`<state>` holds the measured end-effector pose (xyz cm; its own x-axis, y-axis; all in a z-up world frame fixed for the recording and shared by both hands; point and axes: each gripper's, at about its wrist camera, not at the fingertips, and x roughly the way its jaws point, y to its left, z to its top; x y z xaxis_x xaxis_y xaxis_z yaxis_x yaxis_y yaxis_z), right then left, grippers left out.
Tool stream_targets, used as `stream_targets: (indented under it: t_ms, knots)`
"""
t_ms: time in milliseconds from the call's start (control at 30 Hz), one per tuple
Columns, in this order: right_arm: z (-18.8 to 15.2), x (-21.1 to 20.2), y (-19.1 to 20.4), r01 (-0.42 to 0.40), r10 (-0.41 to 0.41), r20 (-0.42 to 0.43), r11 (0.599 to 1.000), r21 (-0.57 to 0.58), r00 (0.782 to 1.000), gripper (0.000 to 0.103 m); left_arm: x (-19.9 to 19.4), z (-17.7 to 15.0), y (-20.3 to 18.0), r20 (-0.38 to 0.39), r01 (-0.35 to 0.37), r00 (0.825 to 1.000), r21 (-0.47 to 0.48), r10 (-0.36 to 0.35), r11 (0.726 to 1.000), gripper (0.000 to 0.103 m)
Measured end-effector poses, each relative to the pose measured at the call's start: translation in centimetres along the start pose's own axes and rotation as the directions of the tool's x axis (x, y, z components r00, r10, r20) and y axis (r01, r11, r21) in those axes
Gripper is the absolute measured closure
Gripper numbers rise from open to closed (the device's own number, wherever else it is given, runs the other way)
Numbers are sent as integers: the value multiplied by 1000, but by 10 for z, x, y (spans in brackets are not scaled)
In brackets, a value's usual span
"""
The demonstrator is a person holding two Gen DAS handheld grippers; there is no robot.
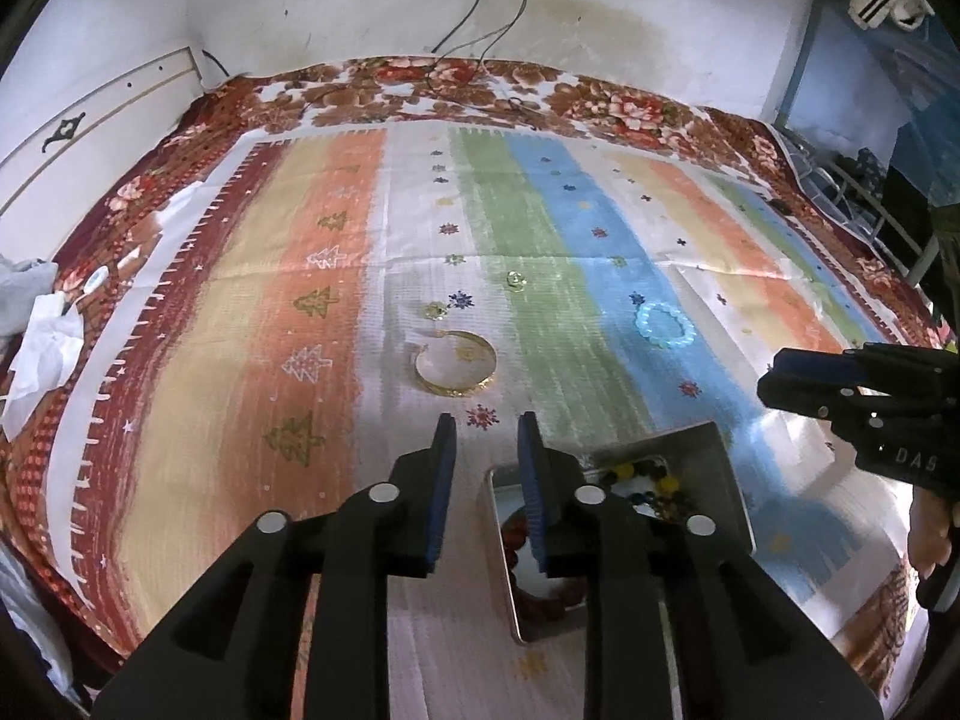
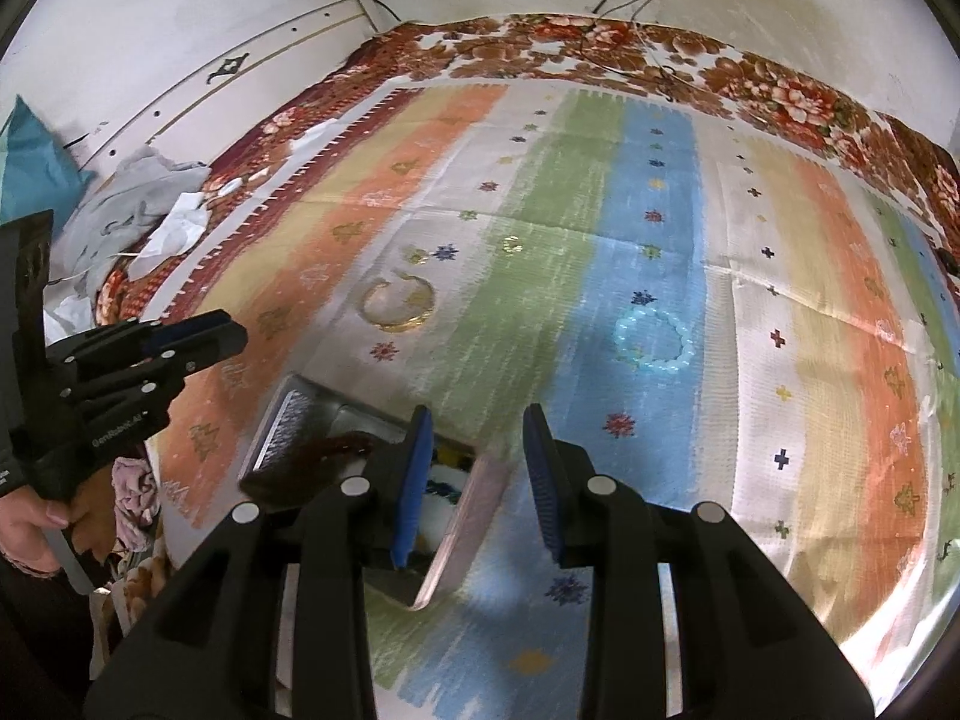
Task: Organize jewelry
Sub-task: 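Move the left tool to the gold bangle while the right tool approaches the light-blue bracelet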
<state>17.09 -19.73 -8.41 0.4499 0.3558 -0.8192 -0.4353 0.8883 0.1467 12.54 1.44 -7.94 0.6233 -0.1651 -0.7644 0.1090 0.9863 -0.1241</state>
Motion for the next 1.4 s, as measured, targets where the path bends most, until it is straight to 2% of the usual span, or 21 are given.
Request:
stream_targets:
  t_ms: [267,667,933,1033,1233,1400]
  knots:
    - [13,19,-30,30,-30,-13,999,35,999,70,22,13,13,-25,-24,999,-14,24,1000,78]
    - [21,63,-61,23,-18,-71,997,74,997,70,66,22,23,-90,-33,995,-19,31,999,78]
    - [24,86,-71,20,-11,-99,996,86,995,70,89,23,29,-126,-30,992,-12,28,999,78]
    - [29,92,-74,48,-40,-99,996,78,994,70,95,23,33,-134,-34,991,-13,32,999,78]
    - [37,105,-77,41,-33,-103,996,78,994,70,110,22,38,-158,-28,987,-13,26,1000,78]
    - [38,120,-81,69,-59,-128,995,76,990,70,119,21,44,-169,-17,986,-25,12,1000,78]
